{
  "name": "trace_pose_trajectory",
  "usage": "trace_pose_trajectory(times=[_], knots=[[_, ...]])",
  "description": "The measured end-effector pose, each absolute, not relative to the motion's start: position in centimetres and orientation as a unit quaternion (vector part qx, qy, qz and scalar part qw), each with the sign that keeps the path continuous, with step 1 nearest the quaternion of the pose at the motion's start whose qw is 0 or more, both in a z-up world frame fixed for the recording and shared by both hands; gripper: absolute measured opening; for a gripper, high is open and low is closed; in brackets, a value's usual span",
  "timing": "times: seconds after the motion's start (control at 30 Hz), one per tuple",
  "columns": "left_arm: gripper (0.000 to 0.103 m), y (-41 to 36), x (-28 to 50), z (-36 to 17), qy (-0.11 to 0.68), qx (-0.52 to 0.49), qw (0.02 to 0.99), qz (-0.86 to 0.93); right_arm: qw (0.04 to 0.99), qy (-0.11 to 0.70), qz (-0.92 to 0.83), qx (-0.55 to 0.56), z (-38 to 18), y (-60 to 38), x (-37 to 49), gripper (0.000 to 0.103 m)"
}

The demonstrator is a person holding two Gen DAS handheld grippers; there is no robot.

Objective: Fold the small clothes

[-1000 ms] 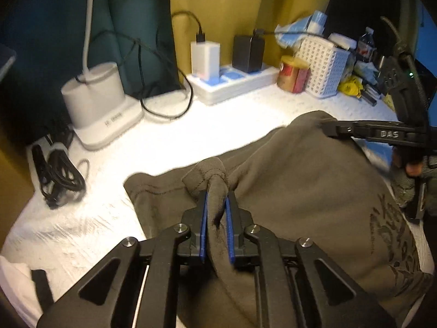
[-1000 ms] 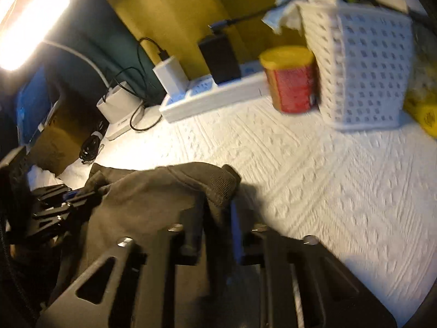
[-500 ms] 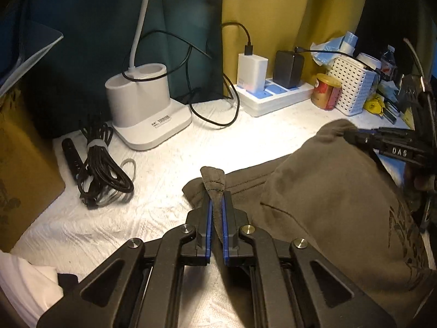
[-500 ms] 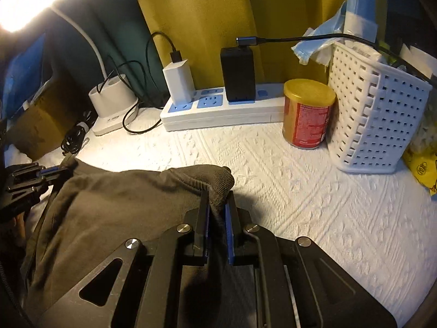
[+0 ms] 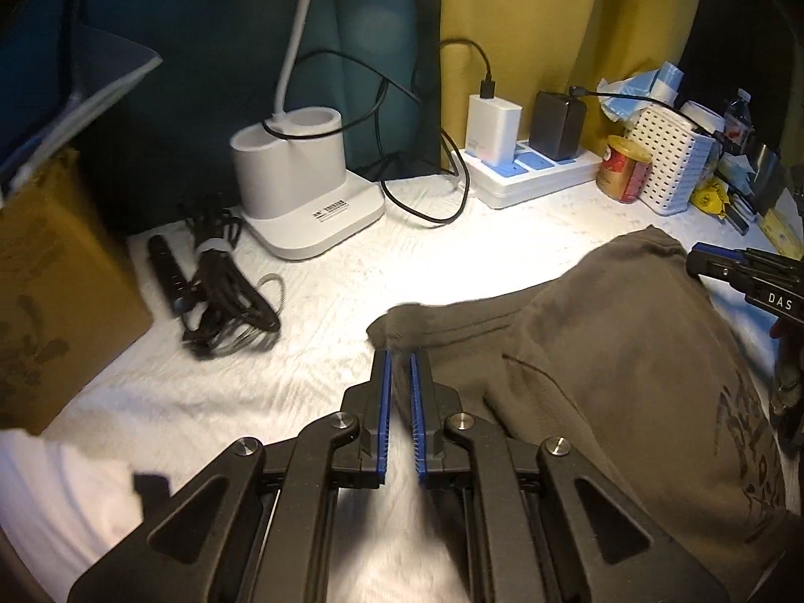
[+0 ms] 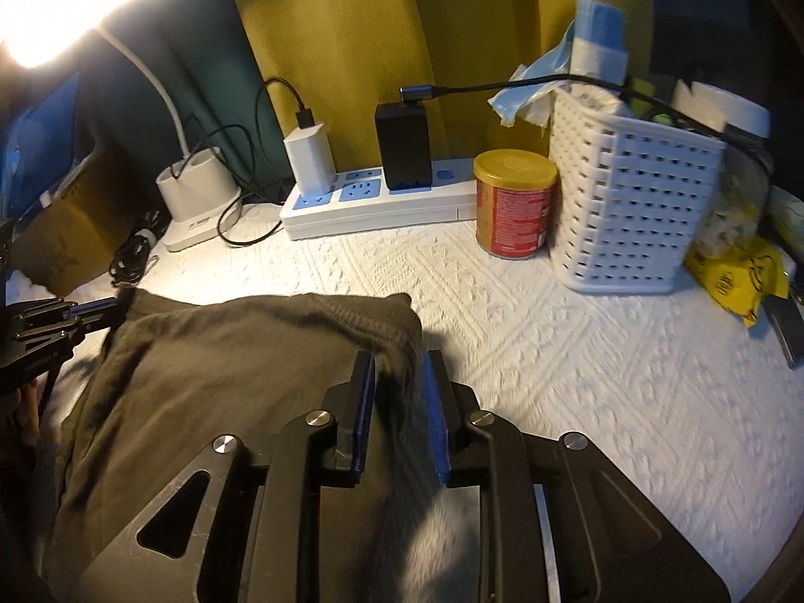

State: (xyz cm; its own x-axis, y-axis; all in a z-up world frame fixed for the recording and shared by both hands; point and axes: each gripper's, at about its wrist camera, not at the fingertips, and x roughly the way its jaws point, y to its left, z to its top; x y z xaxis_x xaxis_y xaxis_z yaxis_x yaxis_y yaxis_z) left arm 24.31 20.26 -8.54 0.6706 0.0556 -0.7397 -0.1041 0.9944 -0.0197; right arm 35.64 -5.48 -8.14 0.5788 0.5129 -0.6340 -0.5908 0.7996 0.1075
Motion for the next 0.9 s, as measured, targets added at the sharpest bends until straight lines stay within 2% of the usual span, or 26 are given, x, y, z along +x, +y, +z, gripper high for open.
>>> trace_pose_trajectory(times=[0.17, 0.2, 0.23, 0.3, 0.33, 0.63, 0.7, 0.77, 0.83, 0.87, 0.9], knots=[[0.009, 19.4, 21.4, -7.6, 0.400, -0.037, 0.915, 0.038, 0.886, 0.332, 0.318, -0.060, -8.0, -6.6, 33.1, 0.022], [0.013, 19.1, 20.7, -7.5, 0.400, -0.039, 0.915, 0.036, 0.886, 0.332, 0.319, -0.060, -8.1, -6.8, 32.6, 0.022], [0.021, 18.8, 20.1, -7.4, 0.400, -0.041, 0.915, 0.032, 0.885, 0.332, 0.319, -0.061, -8.2, -7.0, 32.1, 0.022], [0.068, 18.3, 18.7, -7.4, 0.396, -0.048, 0.917, 0.029, 0.884, 0.333, 0.321, -0.063, -8.3, -7.3, 31.2, 0.022], [0.073, 18.1, 18.2, -7.4, 0.393, -0.053, 0.918, 0.027, 0.884, 0.333, 0.322, -0.064, -8.4, -7.4, 30.6, 0.022], [0.073, 14.6, 13.6, -7.8, 0.396, -0.054, 0.917, -0.009, 0.882, 0.338, 0.322, -0.066, -9.1, -9.0, 26.8, 0.022], [0.070, 13.3, 12.5, -7.9, 0.395, -0.042, 0.917, -0.025, 0.882, 0.339, 0.321, -0.066, -9.3, -9.4, 25.8, 0.022], [0.029, 12.3, 12.0, -8.5, 0.404, -0.036, 0.913, -0.037, 0.881, 0.340, 0.321, -0.063, -9.6, -9.8, 25.0, 0.022], [0.021, 11.7, 11.9, -9.6, 0.422, -0.034, 0.905, -0.047, 0.881, 0.345, 0.320, -0.058, -10.1, -9.9, 24.4, 0.022], [0.009, 11.5, 11.8, -10.1, 0.427, -0.033, 0.902, -0.048, 0.880, 0.346, 0.320, -0.057, -10.2, -10.0, 24.2, 0.022], [0.002, 11.5, 11.7, -10.4, 0.430, -0.030, 0.901, -0.043, 0.879, 0.348, 0.320, -0.056, -10.4, -10.0, 23.9, 0.022]])
